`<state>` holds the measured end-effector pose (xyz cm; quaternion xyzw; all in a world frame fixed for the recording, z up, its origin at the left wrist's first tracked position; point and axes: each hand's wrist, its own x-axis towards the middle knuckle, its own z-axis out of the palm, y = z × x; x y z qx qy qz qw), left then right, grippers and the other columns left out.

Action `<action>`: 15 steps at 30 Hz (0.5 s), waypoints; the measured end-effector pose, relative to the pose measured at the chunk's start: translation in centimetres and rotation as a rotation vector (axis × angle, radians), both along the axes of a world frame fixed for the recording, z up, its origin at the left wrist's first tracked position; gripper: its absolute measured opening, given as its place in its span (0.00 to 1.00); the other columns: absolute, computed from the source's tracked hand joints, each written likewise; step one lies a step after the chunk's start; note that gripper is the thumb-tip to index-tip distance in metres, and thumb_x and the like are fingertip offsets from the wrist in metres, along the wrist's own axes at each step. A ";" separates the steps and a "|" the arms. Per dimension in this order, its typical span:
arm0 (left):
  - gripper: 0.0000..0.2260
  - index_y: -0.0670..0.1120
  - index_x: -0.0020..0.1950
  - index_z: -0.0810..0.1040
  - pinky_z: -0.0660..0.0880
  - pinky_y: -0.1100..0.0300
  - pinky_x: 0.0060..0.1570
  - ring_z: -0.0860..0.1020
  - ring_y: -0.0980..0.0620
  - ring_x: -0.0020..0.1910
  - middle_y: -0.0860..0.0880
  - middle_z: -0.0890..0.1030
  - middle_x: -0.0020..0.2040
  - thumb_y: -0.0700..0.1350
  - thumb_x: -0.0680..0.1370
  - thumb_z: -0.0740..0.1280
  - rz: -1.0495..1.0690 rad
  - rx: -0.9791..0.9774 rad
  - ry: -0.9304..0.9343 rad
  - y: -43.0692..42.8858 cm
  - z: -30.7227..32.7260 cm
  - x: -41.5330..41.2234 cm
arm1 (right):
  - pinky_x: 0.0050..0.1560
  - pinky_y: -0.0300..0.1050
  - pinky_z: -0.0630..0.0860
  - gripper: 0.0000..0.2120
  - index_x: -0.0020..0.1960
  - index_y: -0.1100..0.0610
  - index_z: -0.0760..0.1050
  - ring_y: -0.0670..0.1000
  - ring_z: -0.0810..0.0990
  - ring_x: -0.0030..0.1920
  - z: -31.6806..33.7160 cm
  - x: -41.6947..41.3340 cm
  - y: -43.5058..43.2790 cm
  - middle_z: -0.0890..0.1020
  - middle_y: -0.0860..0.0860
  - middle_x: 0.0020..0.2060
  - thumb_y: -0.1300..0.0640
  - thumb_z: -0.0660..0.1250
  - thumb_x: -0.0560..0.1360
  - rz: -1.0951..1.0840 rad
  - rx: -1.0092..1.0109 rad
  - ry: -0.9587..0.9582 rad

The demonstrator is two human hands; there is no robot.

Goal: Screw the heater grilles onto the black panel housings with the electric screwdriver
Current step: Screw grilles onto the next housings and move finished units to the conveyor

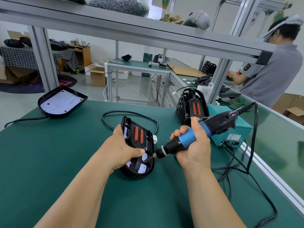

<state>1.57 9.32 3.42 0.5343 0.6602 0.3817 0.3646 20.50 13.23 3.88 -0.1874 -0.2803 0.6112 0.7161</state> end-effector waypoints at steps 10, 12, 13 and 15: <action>0.27 0.52 0.61 0.71 0.76 0.49 0.60 0.81 0.50 0.53 0.53 0.82 0.52 0.44 0.68 0.79 0.001 0.002 -0.004 0.0 0.0 0.0 | 0.36 0.44 0.75 0.06 0.38 0.48 0.78 0.50 0.74 0.27 -0.2 0.1 0.2 0.73 0.51 0.28 0.55 0.71 0.72 0.007 -0.008 0.006; 0.27 0.52 0.61 0.71 0.76 0.50 0.60 0.81 0.50 0.52 0.53 0.82 0.52 0.44 0.68 0.79 0.002 0.003 -0.003 -0.1 0.0 0.0 | 0.35 0.44 0.75 0.06 0.37 0.48 0.78 0.50 0.74 0.27 -0.2 0.1 0.1 0.73 0.51 0.28 0.55 0.71 0.72 0.006 -0.005 0.005; 0.26 0.52 0.61 0.71 0.76 0.50 0.60 0.81 0.51 0.52 0.54 0.82 0.52 0.44 0.68 0.79 0.003 0.003 -0.003 -0.1 0.0 0.0 | 0.35 0.44 0.75 0.06 0.37 0.48 0.78 0.50 0.74 0.27 -0.2 0.1 0.1 0.73 0.51 0.28 0.55 0.70 0.72 0.006 -0.001 0.004; 0.26 0.52 0.61 0.71 0.76 0.51 0.59 0.81 0.51 0.52 0.54 0.82 0.51 0.44 0.68 0.79 0.003 0.002 -0.004 -0.1 0.0 0.0 | 0.34 0.44 0.75 0.07 0.37 0.48 0.78 0.50 0.74 0.27 -0.1 0.1 0.1 0.73 0.51 0.28 0.56 0.70 0.73 0.008 -0.002 0.007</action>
